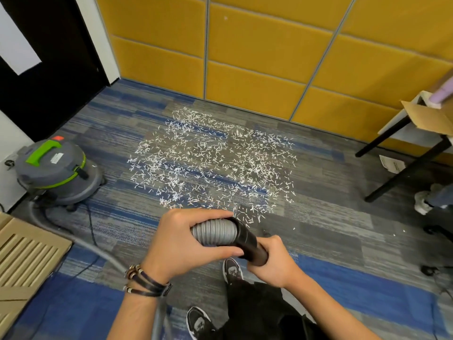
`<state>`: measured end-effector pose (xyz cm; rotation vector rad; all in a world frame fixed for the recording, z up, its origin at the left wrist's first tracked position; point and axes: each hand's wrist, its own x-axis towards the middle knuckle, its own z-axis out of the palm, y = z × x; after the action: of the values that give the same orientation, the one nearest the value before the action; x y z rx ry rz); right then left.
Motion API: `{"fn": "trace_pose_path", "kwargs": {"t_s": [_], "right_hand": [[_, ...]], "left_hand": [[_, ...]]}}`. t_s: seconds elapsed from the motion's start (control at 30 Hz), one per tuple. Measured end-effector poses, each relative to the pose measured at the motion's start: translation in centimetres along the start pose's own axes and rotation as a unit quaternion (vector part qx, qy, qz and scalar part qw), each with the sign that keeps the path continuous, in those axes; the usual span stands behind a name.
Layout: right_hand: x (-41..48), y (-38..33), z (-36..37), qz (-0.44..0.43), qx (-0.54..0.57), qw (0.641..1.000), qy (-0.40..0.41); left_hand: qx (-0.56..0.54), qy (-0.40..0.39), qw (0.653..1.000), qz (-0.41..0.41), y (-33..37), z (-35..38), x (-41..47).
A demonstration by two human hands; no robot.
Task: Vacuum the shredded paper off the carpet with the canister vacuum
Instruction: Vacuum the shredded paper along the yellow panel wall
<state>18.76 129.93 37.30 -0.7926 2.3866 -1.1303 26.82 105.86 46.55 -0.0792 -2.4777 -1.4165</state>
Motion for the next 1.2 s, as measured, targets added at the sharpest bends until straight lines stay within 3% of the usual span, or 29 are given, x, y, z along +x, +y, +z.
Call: {"fn": "trace_pose_path", "kwargs": {"t_s": [0.5, 0.87, 1.2], "right_hand": [[-2.2, 6.5, -3.2, 0.085, -0.035, 0.996, 0.009], [0.3, 5.2, -5.6, 0.006, -0.013, 1.0, 0.006], [-0.5, 9.9, -10.4, 0.035, -0.031, 0.999, -0.01]], "left_hand": [[0.031, -0.023, 0.998, -0.045, -0.9, 8.4, 0.6], [0.017, 0.053, 0.997, -0.052, 2.4, 6.8, 2.7], [0.044, -0.001, 0.996, -0.077, 3.2, 11.9, 5.9]]}}
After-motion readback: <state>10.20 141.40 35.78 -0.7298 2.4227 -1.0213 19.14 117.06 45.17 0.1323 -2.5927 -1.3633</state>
